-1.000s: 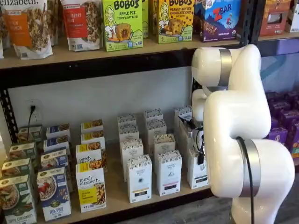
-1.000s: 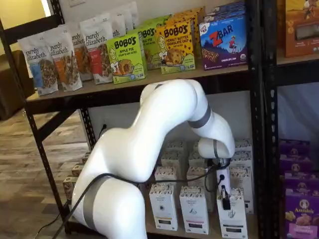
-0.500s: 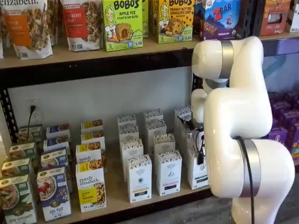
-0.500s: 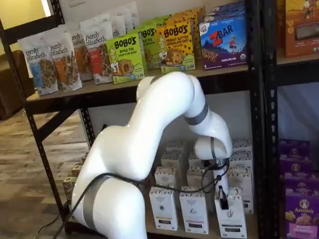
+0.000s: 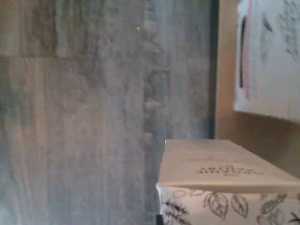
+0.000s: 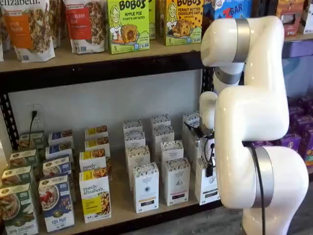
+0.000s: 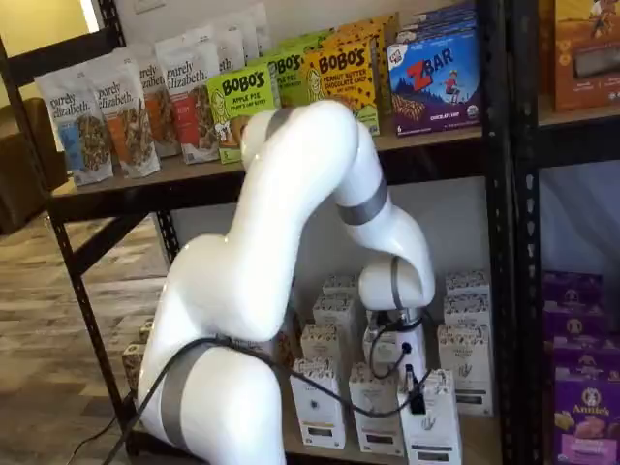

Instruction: Pick up the white box with a green strip in the middle, on the bottom shelf, the sixth box from the left

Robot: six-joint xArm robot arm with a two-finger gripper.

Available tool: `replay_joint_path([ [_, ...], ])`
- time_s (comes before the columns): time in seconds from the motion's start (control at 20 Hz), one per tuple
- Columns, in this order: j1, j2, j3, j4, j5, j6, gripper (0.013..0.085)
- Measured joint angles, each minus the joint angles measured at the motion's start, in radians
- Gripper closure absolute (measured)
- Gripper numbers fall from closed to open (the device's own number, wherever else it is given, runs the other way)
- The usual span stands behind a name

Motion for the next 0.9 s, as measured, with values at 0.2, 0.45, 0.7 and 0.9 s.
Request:
replay_joint_path([
  [0.2,0.013,-0.103,0.143,-0.069,-0.04,0.081,0.053],
  [0.45,0.028,-0.226,0.306,-0.121,-0.084,0.148,0.053],
  [0.7,0.046,-0.352,0.436,-0.096,-0.095,0.143,0.053],
  [0.9,0.067,-0.465,0.52,-0.027,-0.069,0.095,0.053],
])
